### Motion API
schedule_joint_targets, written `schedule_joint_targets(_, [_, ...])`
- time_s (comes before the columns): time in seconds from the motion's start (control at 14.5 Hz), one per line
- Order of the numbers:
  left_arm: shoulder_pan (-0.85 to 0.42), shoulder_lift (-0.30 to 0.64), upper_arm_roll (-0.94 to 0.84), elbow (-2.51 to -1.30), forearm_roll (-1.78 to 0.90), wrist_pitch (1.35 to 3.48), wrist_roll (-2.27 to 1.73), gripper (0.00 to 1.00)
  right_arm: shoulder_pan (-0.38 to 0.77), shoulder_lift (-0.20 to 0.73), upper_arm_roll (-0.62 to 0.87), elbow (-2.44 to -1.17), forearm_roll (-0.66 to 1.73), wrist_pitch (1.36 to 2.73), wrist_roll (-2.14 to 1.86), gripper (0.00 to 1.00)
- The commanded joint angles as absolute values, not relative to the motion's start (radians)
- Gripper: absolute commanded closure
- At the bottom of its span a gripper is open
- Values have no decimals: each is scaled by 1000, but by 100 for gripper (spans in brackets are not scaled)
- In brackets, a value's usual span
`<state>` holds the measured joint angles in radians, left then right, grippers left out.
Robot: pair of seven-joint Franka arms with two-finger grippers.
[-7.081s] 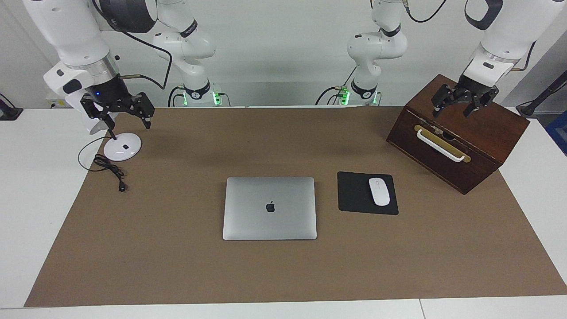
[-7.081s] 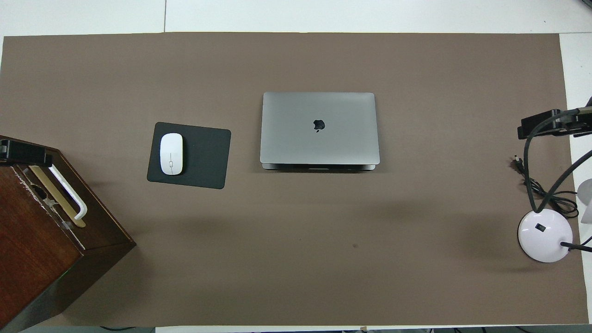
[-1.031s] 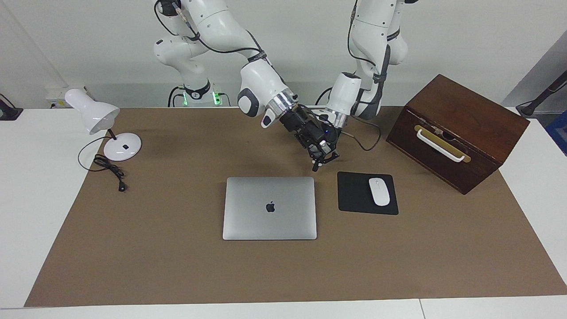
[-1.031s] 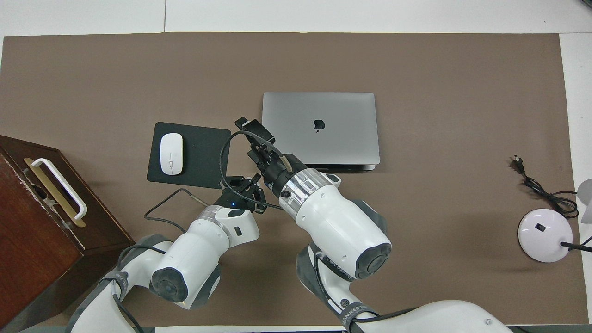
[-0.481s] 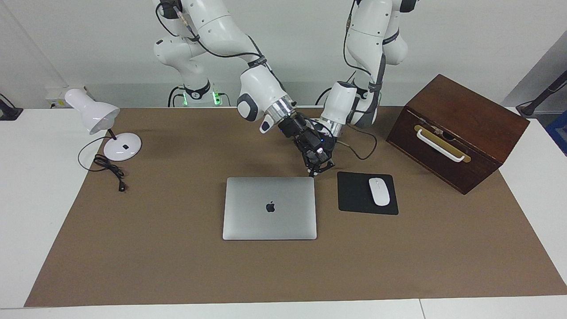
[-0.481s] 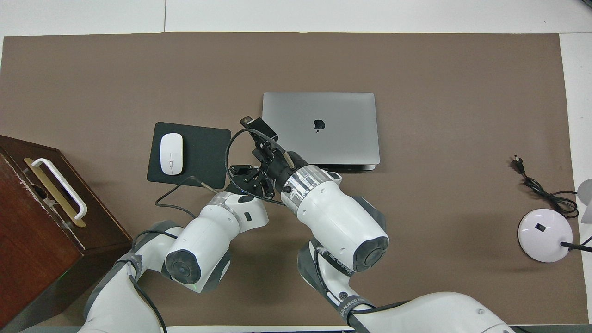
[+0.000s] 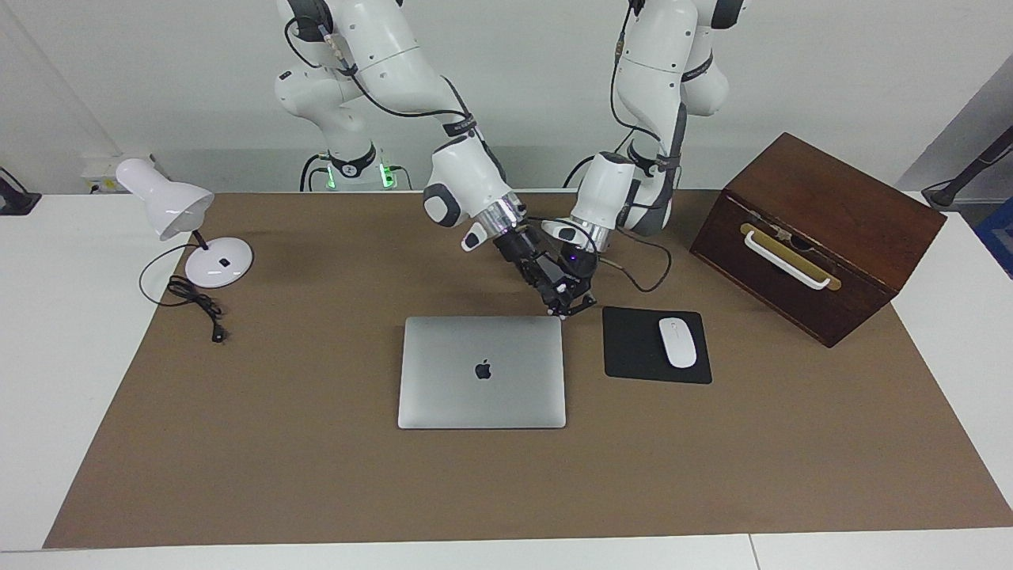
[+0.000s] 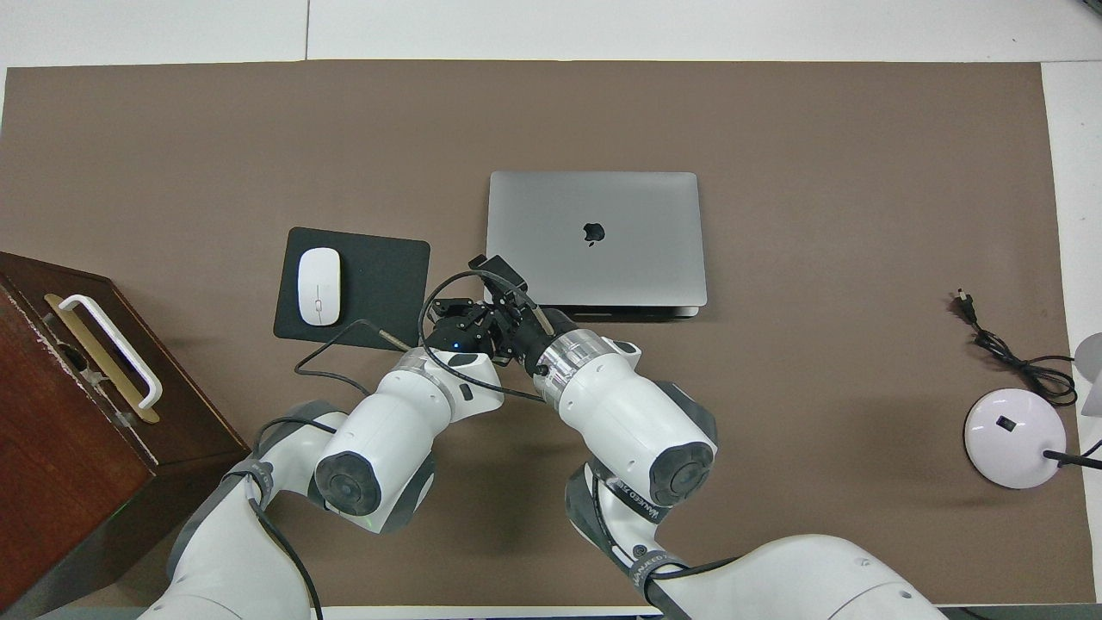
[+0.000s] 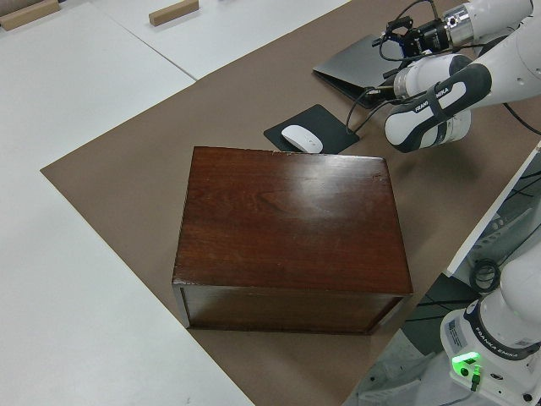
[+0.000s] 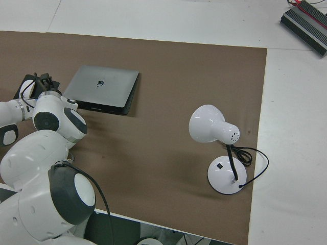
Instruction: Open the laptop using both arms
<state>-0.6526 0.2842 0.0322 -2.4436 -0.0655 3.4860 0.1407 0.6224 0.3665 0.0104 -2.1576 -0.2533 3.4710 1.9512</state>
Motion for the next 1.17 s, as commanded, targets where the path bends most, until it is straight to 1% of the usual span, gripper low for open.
schedule_joint_targets(0.0, [-658,324,41,-2415,-68,3505,156,100,605,273,8,-2281,-232,3447,1864,0])
schedule_joint_targets(0.21, [-657,331,41,-2410,-66,3504,156,100,592,226,8,-2365,-233,3459,1818,0])
schedule_joint_targets(0.55, [-653,337,41,-2399,-66,3505,155,100,566,198,6,-2448,-233,3504,1764,0])
schedule_joint_targets(0.89, [-652,351,43,-2393,-66,3504,158,100,551,160,5,-2497,-233,3505,1746,0])
schedule_joint_targets(1.1, [-650,365,44,-2381,-66,3504,160,100,534,161,5,-2500,-233,3505,1729,0])
